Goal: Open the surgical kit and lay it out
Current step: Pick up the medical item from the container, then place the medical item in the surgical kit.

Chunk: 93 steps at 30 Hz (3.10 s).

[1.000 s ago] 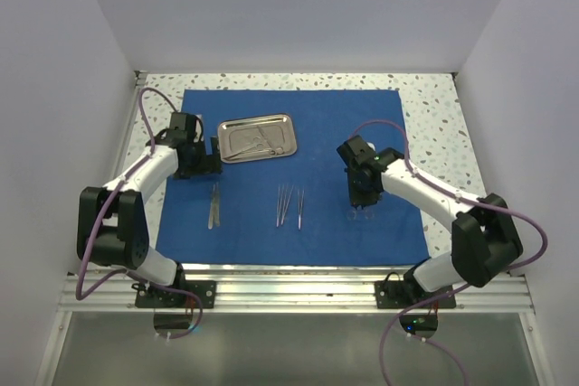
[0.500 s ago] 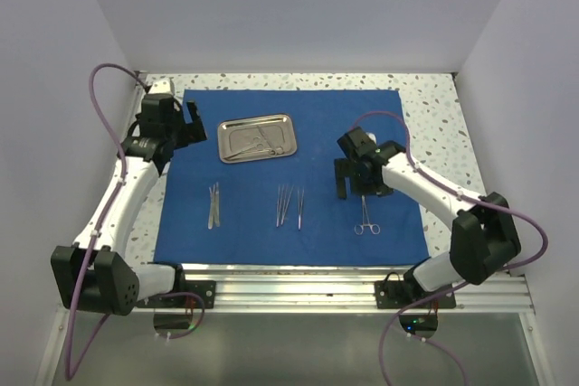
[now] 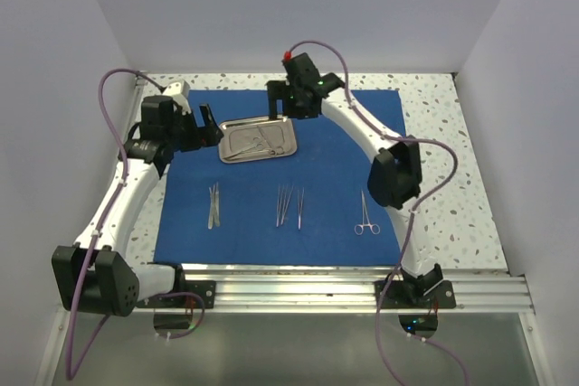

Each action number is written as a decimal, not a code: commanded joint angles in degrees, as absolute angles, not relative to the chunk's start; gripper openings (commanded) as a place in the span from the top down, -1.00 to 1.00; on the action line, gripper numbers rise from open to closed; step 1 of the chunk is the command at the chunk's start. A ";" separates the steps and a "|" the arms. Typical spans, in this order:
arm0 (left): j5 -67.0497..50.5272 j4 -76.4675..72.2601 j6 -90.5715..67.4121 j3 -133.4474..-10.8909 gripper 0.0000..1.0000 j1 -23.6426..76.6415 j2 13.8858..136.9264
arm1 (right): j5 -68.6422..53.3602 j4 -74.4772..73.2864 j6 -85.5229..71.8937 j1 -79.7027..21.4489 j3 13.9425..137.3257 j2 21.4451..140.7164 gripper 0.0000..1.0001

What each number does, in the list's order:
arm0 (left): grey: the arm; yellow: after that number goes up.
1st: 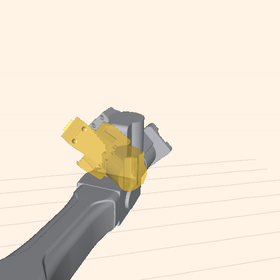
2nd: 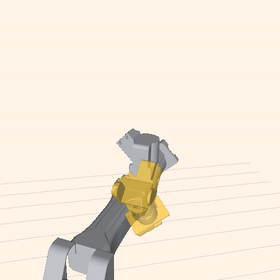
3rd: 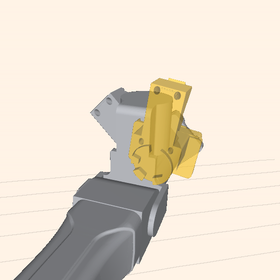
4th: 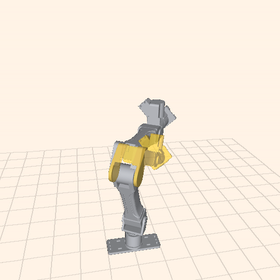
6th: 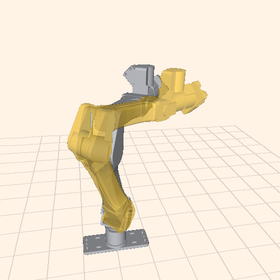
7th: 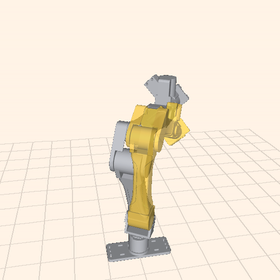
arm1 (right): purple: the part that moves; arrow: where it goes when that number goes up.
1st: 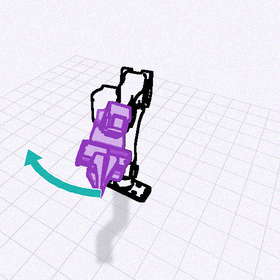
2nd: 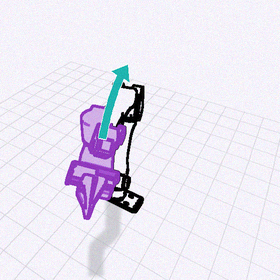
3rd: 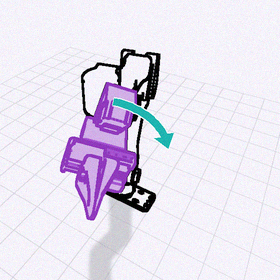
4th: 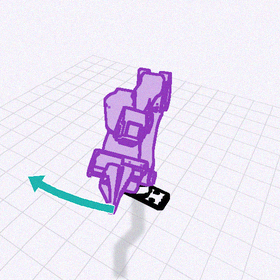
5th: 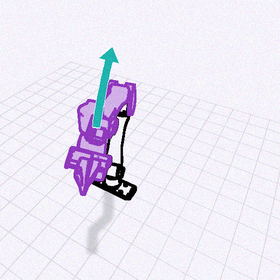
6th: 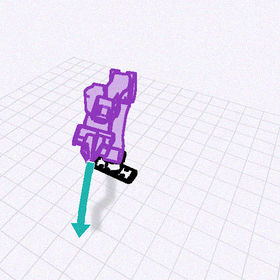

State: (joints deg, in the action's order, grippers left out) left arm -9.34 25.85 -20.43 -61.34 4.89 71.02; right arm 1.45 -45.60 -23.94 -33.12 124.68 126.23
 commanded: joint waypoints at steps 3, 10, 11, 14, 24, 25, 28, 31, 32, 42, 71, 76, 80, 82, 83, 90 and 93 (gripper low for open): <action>-11.43 26.89 -20.30 -59.77 -0.89 4.57 68.21 | -4.84 -49.04 -25.40 -35.42 137.01 138.50 -0.80; -11.07 27.60 -18.99 -56.96 -0.83 4.57 66.09 | -2.81 -49.57 -25.22 -35.86 142.21 145.37 -0.64; -10.81 27.42 -18.98 -56.69 -0.83 4.57 66.01 | -1.77 -49.74 -24.96 -36.03 142.64 146.15 -0.61; -10.90 26.64 -18.81 -55.99 -0.82 4.57 66.18 | -0.09 -52.29 -23.82 -36.91 144.66 148.08 -0.54; -10.46 25.49 -16.70 -55.64 -0.75 4.40 68.81 | 7.03 -58.18 -20.30 -40.60 143.61 152.05 -0.39; -10.46 25.49 -16.53 -55.37 -0.75 4.39 68.99 | 7.12 -58.18 -20.22 -40.87 143.79 152.66 -0.39; -10.81 24.96 -16.08 -54.76 -0.73 4.22 69.78 | 8.26 -58.97 -20.04 -41.04 145.01 154.15 -0.31; -10.99 24.61 -15.47 -54.06 -0.71 3.96 70.22 | 10.10 -61.87 -19.86 -40.96 146.16 155.82 -0.05; -10.90 24.44 -15.21 -53.97 -0.71 3.87 70.40 | 11.33 -62.57 -19.69 -41.04 146.34 156.70 0.12; -11.43 23.56 -14.94 -53.53 -0.68 3.69 71.72 | 13.80 -65.92 -19.78 -41.04 143.70 159.08 1.00; -13.97 22.15 -15.73 -52.82 -0.60 3.78 74.97 | 19.16 -59.61 -21.00 -35.25 110.51 118.32 1.00; -14.94 21.89 -16.26 -53.26 -0.58 3.87 76.37 | 20.12 -57.13 -24.07 -32.08 90.58 103.58 1.00; -15.47 21.45 -16.79 -53.52 -0.57 4.22 78.04 | 20.22 -56.34 -27.15 -31.99 78.25 94.85 1.00; -15.64 21.62 -17.05 -54.05 -0.57 4.39 79.36 | 19.95 -55.90 -29.60 -32.08 71.33 91.68 1.00; -15.64 21.62 -17.05 -54.23 -0.57 4.48 79.71 | 19.43 -55.38 -30.32 -32.08 69.10 88.89 1.00; -16.08 22.76 -17.31 -56.34 -0.53 4.83 81.82 | 16.71 -54.40 -34.80 -31.99 54.59 82.18 1.00; -15.82 23.03 -17.23 -56.60 -0.52 5.10 81.83 | 14.60 -54.84 -33.93 -32.08 54.40 82.18 0.17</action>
State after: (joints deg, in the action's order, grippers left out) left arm -14.81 24.49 -16.95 -53.93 4.62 81.89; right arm 16.75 -56.31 -32.18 -31.92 54.19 84.20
